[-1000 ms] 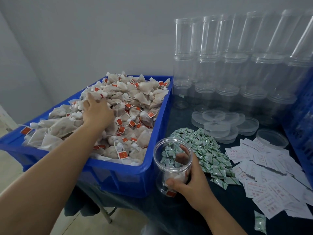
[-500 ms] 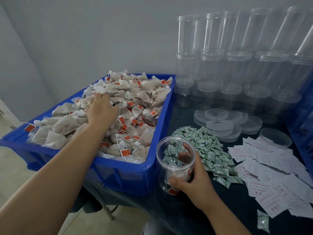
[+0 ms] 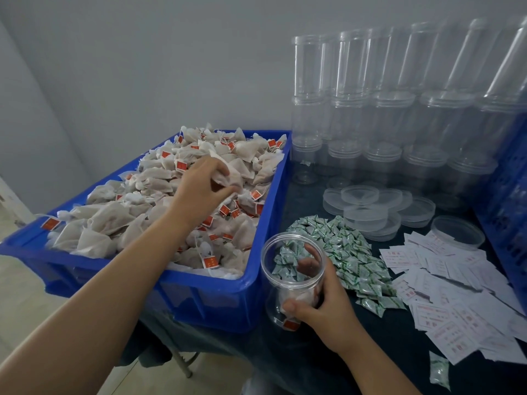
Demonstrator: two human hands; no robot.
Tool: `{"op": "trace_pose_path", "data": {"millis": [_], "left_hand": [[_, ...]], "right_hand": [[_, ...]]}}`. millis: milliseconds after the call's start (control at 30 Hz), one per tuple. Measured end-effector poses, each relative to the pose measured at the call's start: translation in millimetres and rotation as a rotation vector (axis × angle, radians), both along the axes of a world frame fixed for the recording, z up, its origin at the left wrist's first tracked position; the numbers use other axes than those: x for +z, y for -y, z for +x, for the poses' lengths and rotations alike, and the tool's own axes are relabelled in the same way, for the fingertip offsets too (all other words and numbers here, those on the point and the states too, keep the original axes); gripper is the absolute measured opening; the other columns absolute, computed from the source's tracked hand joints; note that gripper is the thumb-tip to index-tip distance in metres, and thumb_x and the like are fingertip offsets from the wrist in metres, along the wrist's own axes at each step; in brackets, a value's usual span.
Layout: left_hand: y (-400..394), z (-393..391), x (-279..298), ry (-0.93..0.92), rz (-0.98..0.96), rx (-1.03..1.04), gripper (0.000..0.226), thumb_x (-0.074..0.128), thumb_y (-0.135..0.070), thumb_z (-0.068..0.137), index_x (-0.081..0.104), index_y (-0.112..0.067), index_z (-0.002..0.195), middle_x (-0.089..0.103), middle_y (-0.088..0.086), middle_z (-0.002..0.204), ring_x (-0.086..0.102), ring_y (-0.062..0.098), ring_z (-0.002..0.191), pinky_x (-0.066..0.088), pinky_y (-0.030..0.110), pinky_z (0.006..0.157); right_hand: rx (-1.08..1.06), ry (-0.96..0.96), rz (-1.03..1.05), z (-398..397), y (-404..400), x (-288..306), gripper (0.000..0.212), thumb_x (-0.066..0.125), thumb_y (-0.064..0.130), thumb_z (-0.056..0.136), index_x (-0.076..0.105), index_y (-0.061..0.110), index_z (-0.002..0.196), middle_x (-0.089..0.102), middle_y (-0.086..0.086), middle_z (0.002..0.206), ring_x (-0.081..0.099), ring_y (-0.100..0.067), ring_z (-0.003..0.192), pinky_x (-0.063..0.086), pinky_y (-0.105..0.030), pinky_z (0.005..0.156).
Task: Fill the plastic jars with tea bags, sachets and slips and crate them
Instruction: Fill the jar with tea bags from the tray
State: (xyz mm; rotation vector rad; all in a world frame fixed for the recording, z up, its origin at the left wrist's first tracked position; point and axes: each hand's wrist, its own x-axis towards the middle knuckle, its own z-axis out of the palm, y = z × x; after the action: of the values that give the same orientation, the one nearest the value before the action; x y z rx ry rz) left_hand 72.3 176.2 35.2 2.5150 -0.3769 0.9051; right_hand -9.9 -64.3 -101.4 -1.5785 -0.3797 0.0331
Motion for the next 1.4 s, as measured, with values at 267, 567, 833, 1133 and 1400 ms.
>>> {"op": "trace_pose_path", "data": {"millis": [267,567,833,1133,1400], "left_hand": [[37,-32,1,-0.058,0.060,-0.282,0.026,0.078,-0.022,0.076,0.053,-0.012,0.076,0.049,-0.015,0.071,0.048,-0.001,0.067,0.037,0.010,0.064],[65,-66,6,-0.106,0.037,-0.482,0.039,0.075,-0.021,0.079,0.055,-0.023,0.113,0.050,-0.029,0.101,0.048,-0.019,0.091,0.039,0.002,0.077],[86,-67,8,-0.454,0.410,-0.618,0.014,0.067,-0.016,0.085,0.070,-0.015,0.099,0.054,-0.015,0.090,0.046,-0.005,0.081,0.035,0.005,0.075],[109,-59,13,-0.700,0.490,-0.551,0.019,0.057,-0.012,0.087,0.072,-0.018,0.097,0.065,-0.009,0.088,0.051,0.002,0.073,0.040,0.008,0.067],[117,-53,12,-0.876,0.616,-0.520,0.017,0.055,-0.019,0.091,0.070,-0.017,0.099,0.061,-0.009,0.079,0.051,0.006,0.068,0.039,0.012,0.061]], "right_hand": [[0.012,-0.008,0.019,0,0,2,0.093,0.088,0.045,0.049,0.045,0.049,0.131,0.056,0.010,0.132,0.059,0.003,0.116,0.050,-0.013,0.084],[0.020,-0.012,0.044,1,0,1,0.099,0.087,0.041,0.050,0.044,0.037,0.139,0.056,0.005,0.132,0.059,0.000,0.117,0.052,-0.017,0.086],[0.005,-0.003,0.077,0,-1,2,0.082,0.086,0.030,0.053,0.052,0.030,0.128,0.065,0.008,0.121,0.065,-0.006,0.110,0.053,-0.019,0.084],[0.026,0.030,0.078,4,-1,0,0.086,0.085,0.030,0.056,0.049,0.041,0.132,0.065,0.016,0.121,0.064,-0.009,0.114,0.053,-0.019,0.085],[-0.002,0.082,0.030,5,-2,-1,0.080,0.087,0.036,0.054,0.051,0.067,0.118,0.062,0.023,0.121,0.061,-0.004,0.116,0.050,-0.017,0.088]]}}
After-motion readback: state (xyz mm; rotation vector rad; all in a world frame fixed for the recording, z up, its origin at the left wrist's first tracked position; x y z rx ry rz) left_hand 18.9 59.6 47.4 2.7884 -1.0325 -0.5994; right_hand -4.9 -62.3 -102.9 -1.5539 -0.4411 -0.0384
